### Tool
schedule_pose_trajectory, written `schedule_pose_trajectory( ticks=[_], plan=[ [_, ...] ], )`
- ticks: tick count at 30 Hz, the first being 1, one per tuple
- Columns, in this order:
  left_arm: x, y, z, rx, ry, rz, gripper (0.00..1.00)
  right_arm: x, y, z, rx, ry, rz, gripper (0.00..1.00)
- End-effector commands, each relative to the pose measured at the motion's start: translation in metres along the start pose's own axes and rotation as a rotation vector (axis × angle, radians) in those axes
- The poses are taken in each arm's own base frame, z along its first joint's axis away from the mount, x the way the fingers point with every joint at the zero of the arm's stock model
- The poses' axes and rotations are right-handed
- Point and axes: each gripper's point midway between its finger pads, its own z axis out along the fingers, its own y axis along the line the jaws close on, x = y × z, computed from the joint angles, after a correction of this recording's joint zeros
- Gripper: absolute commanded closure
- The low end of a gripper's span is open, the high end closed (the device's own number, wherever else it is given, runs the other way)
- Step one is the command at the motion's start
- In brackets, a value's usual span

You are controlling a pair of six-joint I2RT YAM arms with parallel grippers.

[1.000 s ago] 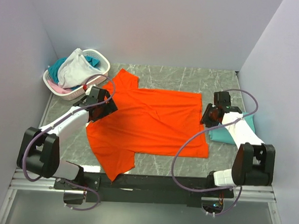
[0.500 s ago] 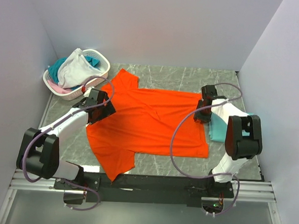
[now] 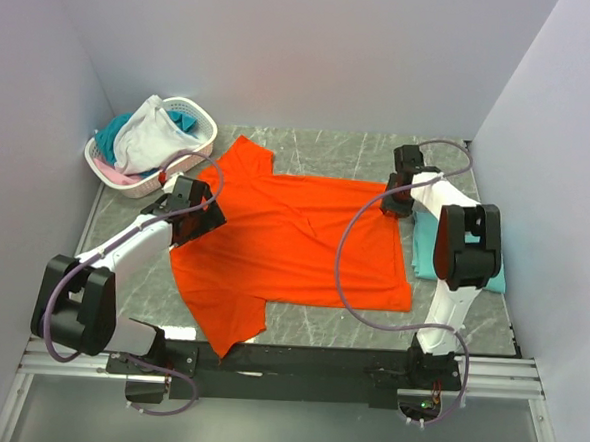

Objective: Fold and stack the t-shirts
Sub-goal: Flatten the tshirt out

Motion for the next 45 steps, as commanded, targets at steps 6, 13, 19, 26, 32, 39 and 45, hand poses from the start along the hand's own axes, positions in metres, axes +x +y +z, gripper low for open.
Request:
schedule_pose_trajectory(
  ticks=[6,13,19,26,32,39,45],
  plan=[
    [-0.012,0.001,-0.007,0.008,-0.05,-0.002,0.0,-0.002,-0.012,0.013,0.049,0.038,0.01,0.57],
    [-0.011,-0.001,-0.006,0.015,-0.045,-0.004,0.01,0.018,-0.015,0.014,0.032,0.078,0.011,0.57],
    [-0.011,0.0,-0.006,0.012,-0.046,-0.006,0.01,0.017,-0.005,0.01,-0.028,0.074,0.019,0.63],
    [-0.01,0.001,-0.005,0.01,-0.043,-0.007,0.01,0.011,0.0,0.004,-0.05,0.061,0.027,0.72],
    [-0.009,0.0,-0.004,0.01,-0.037,-0.007,0.01,0.005,0.003,-0.011,-0.062,0.03,0.037,0.71],
    [-0.01,-0.001,-0.005,0.013,-0.04,-0.008,0.01,0.013,-0.001,-0.02,-0.03,0.036,0.046,0.71],
    [-0.009,0.0,-0.003,0.011,-0.035,-0.008,0.01,0.023,-0.002,-0.02,-0.029,0.06,0.048,0.7]
  ],
)
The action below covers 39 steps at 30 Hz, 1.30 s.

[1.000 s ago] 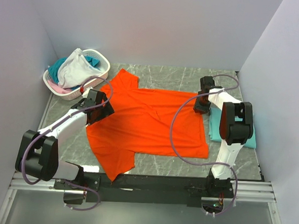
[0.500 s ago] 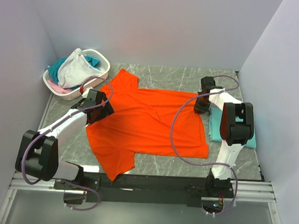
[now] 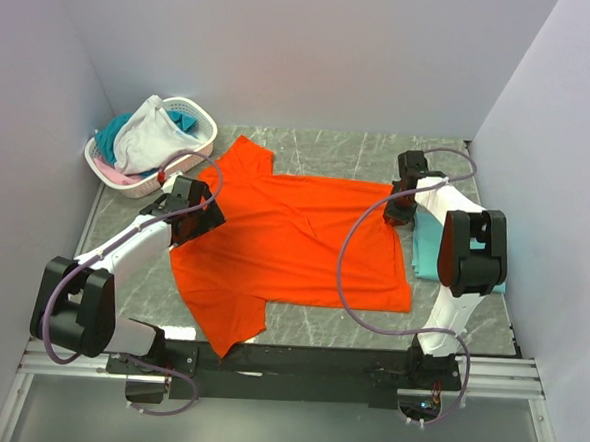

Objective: Fold and stack the t-shirts
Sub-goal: Flatten the tshirt out

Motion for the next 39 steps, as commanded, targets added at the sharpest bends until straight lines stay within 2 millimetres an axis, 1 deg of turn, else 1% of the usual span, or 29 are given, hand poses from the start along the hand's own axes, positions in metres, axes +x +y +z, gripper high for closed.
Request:
schedule_pose_trajectory(
  ticks=[1,4,8,13,14,16,20,25,28,34,37,39],
  plan=[
    [-0.008,-0.002,-0.002,0.01,-0.03,-0.003,0.01,0.003,0.0,-0.011,0.003,-0.012,0.005,0.7],
    [-0.007,-0.002,-0.002,0.011,-0.029,-0.003,0.01,0.008,0.0,-0.005,0.001,0.007,-0.003,0.7],
    [-0.007,-0.001,-0.002,0.008,-0.028,-0.002,0.01,0.009,-0.003,-0.002,0.016,0.014,0.001,0.69],
    [-0.007,-0.002,-0.001,0.014,-0.027,-0.004,0.01,0.015,-0.005,-0.007,0.023,0.011,-0.002,0.7],
    [-0.006,-0.002,-0.001,0.012,-0.025,-0.002,0.01,0.02,-0.008,-0.007,0.03,0.019,0.002,0.7],
    [-0.006,-0.002,-0.001,0.014,-0.025,-0.002,0.0,0.021,-0.008,-0.011,0.027,0.013,0.004,0.69],
    [-0.006,-0.003,-0.002,0.018,-0.025,-0.004,0.01,0.03,-0.009,-0.011,0.034,0.025,-0.001,0.7],
    [-0.006,-0.004,-0.002,0.021,-0.024,-0.005,0.01,0.028,-0.005,-0.014,0.024,0.01,-0.009,0.71],
    [-0.007,-0.004,-0.002,0.022,-0.027,-0.007,0.01,0.024,-0.002,-0.015,0.017,-0.001,-0.015,0.77],
    [-0.007,-0.002,-0.003,0.018,-0.029,-0.005,0.01,0.02,-0.001,-0.01,0.032,0.003,-0.016,0.78],
    [-0.007,-0.002,-0.003,0.019,-0.03,-0.005,0.01,0.017,0.0,-0.008,0.033,-0.003,-0.02,0.81],
    [-0.008,-0.003,-0.003,0.018,-0.031,-0.005,0.01,0.017,-0.003,-0.005,0.053,0.001,-0.02,0.84]
  ],
)
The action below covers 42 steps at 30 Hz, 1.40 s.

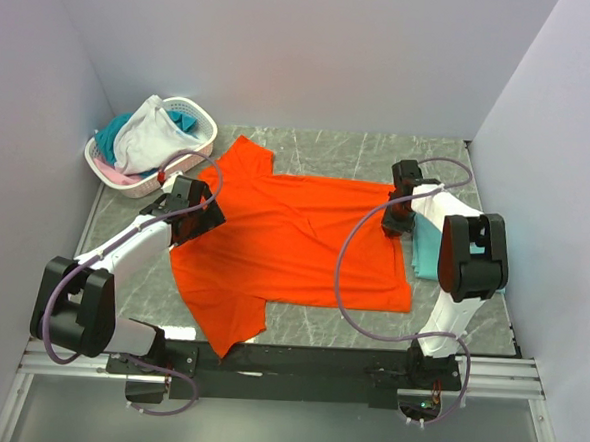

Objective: Fold and stack the t-shirts
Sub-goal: Flatten the tshirt out

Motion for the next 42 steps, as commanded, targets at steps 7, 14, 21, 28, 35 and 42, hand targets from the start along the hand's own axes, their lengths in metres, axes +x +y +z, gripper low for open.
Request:
schedule_pose_trajectory(
  ticks=[7,14,21,28,35,42],
  plan=[
    [-0.007,0.0,-0.003,0.008,-0.028,-0.003,0.01,-0.024,-0.005,-0.009,0.061,-0.082,0.005,1.0],
    [-0.006,0.0,-0.002,0.006,-0.026,-0.005,0.01,-0.031,-0.022,-0.025,0.156,-0.113,0.02,1.0],
    [-0.005,0.001,0.0,0.001,-0.022,-0.002,0.01,-0.044,-0.028,-0.037,0.195,-0.163,0.029,1.0],
    [-0.005,0.002,0.0,-0.005,-0.021,0.0,0.0,-0.064,-0.02,-0.036,0.189,-0.197,0.028,1.0],
    [-0.004,0.002,0.001,-0.002,-0.019,-0.003,0.01,-0.073,-0.027,-0.024,0.256,-0.197,0.027,1.0],
    [-0.005,0.002,-0.001,-0.001,-0.022,-0.004,0.0,-0.082,-0.035,-0.008,0.342,-0.2,0.036,0.98]
  ],
)
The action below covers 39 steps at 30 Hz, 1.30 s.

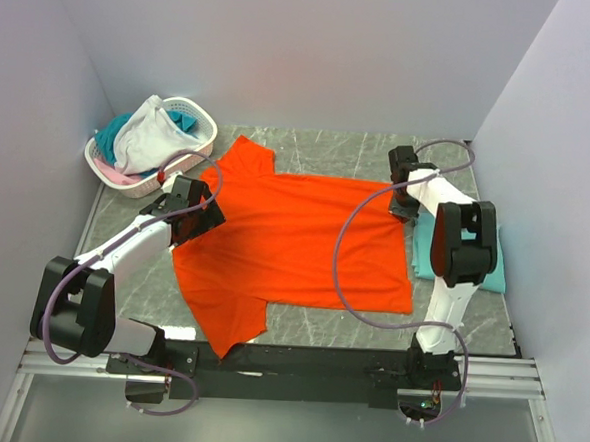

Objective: Fold and stack the t-shirts
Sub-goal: Flatten the tshirt out

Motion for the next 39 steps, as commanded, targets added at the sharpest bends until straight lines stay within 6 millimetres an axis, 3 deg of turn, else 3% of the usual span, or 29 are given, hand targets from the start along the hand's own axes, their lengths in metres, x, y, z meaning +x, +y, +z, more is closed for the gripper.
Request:
schedule_pose_trajectory(
  ticks=[1,2,3,6,8,12,14,16,19,24,25,27,28,29,33,34,35,37,38,39],
  plan=[
    [-0.005,0.001,-0.002,0.001,-0.022,-0.001,0.01,-0.026,-0.006,0.0,0.082,-0.065,0.024,0.95],
    [-0.004,0.002,-0.002,-0.001,-0.022,0.0,0.01,-0.027,-0.006,-0.001,0.084,-0.062,0.019,0.91],
    [-0.005,0.002,-0.002,-0.005,-0.021,-0.003,0.01,-0.032,-0.004,-0.004,0.077,-0.068,0.023,0.8],
    [-0.006,0.003,-0.005,-0.007,-0.025,-0.009,0.01,-0.037,-0.001,-0.014,0.042,-0.081,0.027,0.66],
    [-0.006,0.003,-0.006,-0.009,-0.026,-0.021,0.01,-0.042,0.003,-0.03,-0.012,-0.109,0.03,0.59],
    [-0.003,-0.002,-0.009,0.018,-0.012,-0.043,0.01,-0.036,0.012,-0.06,-0.112,-0.14,0.021,0.15],
    [-0.002,-0.006,-0.009,0.038,-0.005,-0.054,0.01,-0.031,0.027,-0.079,-0.217,-0.164,0.01,0.14],
    [-0.007,-0.011,-0.007,0.043,-0.006,-0.061,0.01,-0.016,0.038,-0.083,-0.301,-0.14,-0.005,0.14],
    [-0.016,-0.03,-0.004,0.085,0.0,-0.06,0.01,-0.003,0.058,-0.081,-0.412,-0.101,-0.022,0.12],
    [-0.04,-0.069,0.01,0.156,0.003,-0.035,0.01,-0.006,0.079,-0.069,-0.453,-0.063,-0.036,0.11],
    [-0.035,-0.07,0.024,0.136,0.029,-0.017,0.01,-0.003,0.082,-0.059,-0.443,-0.042,-0.043,0.11],
    [-0.045,-0.082,0.031,0.14,0.024,-0.009,0.01,-0.006,0.092,-0.051,-0.458,-0.018,-0.055,0.11],
    [-0.039,-0.08,0.046,0.113,0.05,0.008,0.01,-0.007,0.093,-0.048,-0.452,-0.015,-0.059,0.11],
    [-0.048,-0.088,0.049,0.117,0.041,0.007,0.01,-0.007,0.095,-0.044,-0.446,-0.006,-0.061,0.11],
    [-0.048,-0.098,0.078,0.087,0.073,0.036,0.01,-0.012,0.1,-0.028,-0.436,0.016,-0.055,0.11],
    [-0.041,-0.091,0.091,0.045,0.097,0.046,0.01,-0.01,0.1,-0.021,-0.432,0.032,-0.051,0.1],
    [-0.05,-0.098,0.094,0.05,0.082,0.048,0.01,-0.01,0.1,-0.018,-0.432,0.039,-0.049,0.1],
    [-0.043,-0.092,0.11,0.002,0.108,0.066,0.01,-0.009,0.101,-0.009,-0.428,0.058,-0.047,0.1],
    [-0.051,-0.1,0.113,0.009,0.099,0.07,0.01,-0.01,0.099,-0.006,-0.423,0.062,-0.044,0.1],
    [-0.043,-0.095,0.126,-0.019,0.123,0.079,0.0,-0.01,0.099,-0.001,-0.419,0.072,-0.044,0.1]
  ],
)
